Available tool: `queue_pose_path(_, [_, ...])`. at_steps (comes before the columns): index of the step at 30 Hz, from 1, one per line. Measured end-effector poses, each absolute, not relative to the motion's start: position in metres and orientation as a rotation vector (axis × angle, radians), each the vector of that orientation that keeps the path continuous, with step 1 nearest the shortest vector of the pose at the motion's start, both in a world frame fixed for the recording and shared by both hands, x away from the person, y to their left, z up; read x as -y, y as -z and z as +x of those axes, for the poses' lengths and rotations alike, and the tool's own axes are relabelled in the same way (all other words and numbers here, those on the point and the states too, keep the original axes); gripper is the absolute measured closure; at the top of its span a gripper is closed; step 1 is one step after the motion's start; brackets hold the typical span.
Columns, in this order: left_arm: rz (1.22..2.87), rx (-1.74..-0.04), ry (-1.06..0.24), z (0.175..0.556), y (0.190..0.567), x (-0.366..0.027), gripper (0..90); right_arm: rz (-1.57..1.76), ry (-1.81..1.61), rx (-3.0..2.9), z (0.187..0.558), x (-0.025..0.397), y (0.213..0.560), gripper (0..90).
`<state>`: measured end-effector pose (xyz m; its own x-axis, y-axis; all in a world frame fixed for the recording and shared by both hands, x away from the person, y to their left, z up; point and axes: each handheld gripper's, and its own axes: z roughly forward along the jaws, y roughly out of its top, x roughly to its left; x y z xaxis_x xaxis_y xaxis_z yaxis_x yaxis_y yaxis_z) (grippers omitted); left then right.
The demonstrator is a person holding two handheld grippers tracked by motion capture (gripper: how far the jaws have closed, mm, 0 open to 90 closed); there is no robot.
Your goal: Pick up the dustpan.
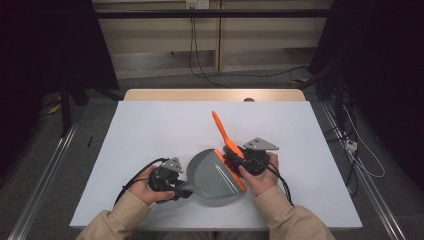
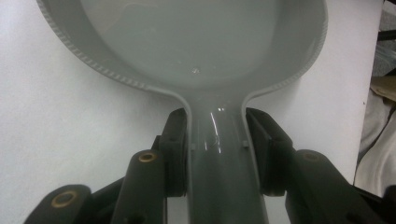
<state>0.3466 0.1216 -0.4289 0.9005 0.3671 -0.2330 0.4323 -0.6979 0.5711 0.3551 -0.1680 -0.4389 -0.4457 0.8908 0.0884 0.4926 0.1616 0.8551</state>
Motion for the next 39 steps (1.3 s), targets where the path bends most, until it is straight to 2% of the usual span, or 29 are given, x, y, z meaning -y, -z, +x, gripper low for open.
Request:
queue_pose_path(3, [2.452, -0.546, 0.127, 0.348, 0.43, -0.12, 61.9, 1.326, -1.225, -1.995, 0.354, 0.165, 0.439, 70.6])
queue_pose_path(17, [2.426, -0.584, 0.125, 0.347, 0.431, -0.122, 62.3, 1.25, -1.36, -1.986, 0.35, 0.14, 0.431, 71.2])
queue_pose_path(26, [2.417, -0.596, 0.125, 0.348, 0.431, -0.125, 62.5, 1.279, -1.395, -1.906, 0.363, 0.163, 0.417, 71.2])
queue_pose_path(33, [2.425, -0.607, 0.124, 0.349, 0.431, -0.126, 62.5, 1.306, -1.267, -1.896, 0.37, 0.182, 0.432, 71.2])
queue_pose_path(39, [2.421, -0.609, 0.125, 0.349, 0.431, -0.126, 62.6, 1.251, -1.24, -1.96, 0.356, 0.172, 0.441, 71.2])
